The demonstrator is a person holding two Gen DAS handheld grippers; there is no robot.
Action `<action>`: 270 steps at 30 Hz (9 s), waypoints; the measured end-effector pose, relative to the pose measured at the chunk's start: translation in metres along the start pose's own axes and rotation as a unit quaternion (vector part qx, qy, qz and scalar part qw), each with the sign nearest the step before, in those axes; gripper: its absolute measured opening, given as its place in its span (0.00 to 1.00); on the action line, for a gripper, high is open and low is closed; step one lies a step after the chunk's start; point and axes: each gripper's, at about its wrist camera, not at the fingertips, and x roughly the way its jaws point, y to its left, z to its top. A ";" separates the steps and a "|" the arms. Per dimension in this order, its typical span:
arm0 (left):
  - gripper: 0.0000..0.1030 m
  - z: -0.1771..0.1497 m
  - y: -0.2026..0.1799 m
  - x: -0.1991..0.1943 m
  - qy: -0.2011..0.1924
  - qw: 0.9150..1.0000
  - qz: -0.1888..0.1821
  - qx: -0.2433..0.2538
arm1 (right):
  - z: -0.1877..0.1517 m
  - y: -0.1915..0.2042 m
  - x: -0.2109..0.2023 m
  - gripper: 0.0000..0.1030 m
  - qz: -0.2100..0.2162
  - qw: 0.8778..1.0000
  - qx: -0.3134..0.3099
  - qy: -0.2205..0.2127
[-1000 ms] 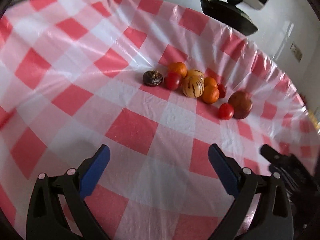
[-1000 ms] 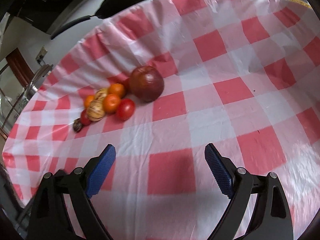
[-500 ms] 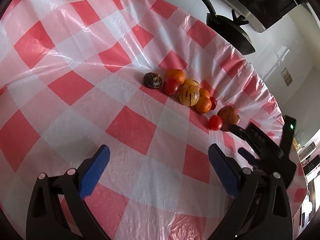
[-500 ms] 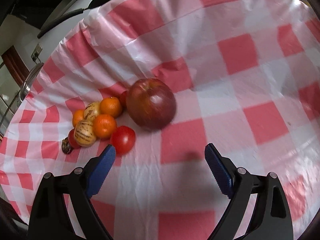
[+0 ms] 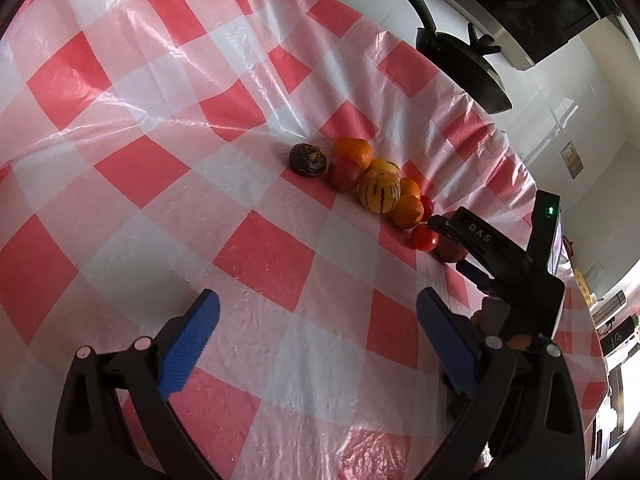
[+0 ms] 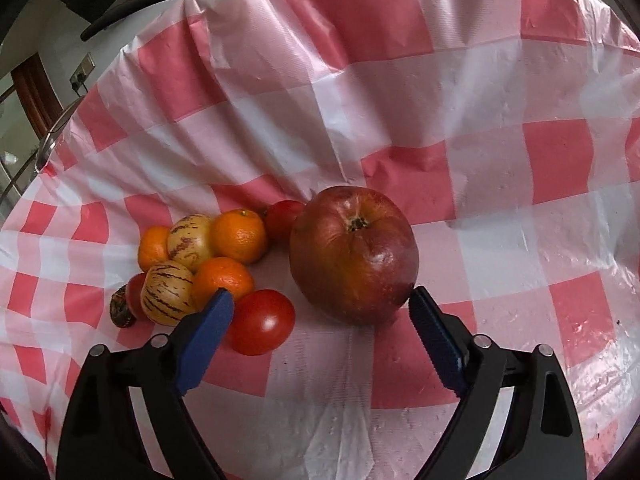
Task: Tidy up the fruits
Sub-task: 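Grasp the second red apple with the right tool, then grasp a red tomato with the left tool while the right tool holds the apple, then carry the red apple and red tomato off the table toward the white box, then open both tools to drop the apple and tomato into the white box, then move both open tools back over the remaining fruits on the table, then grasp an orange with the right tool, then grasp a dark brown fruit with the left tool while the right tool holds the orange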
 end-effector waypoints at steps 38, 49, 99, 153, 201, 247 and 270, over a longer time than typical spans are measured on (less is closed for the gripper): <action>0.96 -0.003 -0.023 0.006 0.017 0.998 0.010 0.053 | 0.000 -0.062 -0.029 0.62 0.038 0.993 0.106 -0.042; 0.88 0.003 -0.161 0.115 0.040 0.983 0.071 0.165 | -0.031 -0.137 -0.066 0.62 0.001 0.963 0.247 -0.110; 0.37 -0.097 0.097 -0.209 -0.057 0.965 0.237 0.100 | -0.224 0.123 -0.190 0.62 0.166 0.979 -0.112 0.040; 0.38 -0.218 0.362 -0.244 0.154 0.889 0.432 0.002 | -0.525 0.335 -0.169 0.62 0.186 0.770 -0.553 0.257; 0.98 0.011 0.005 -0.013 -0.029 0.986 0.126 0.100 | -0.088 0.013 -0.092 0.84 0.062 0.995 -0.078 0.016; 0.79 0.070 -0.025 0.079 0.046 0.970 0.160 0.178 | -0.015 -0.028 -0.037 0.38 0.114 0.986 0.099 -0.076; 0.37 0.047 -0.042 0.039 0.004 0.971 0.111 0.211 | -0.014 -0.030 -0.036 0.38 0.115 0.986 0.099 -0.073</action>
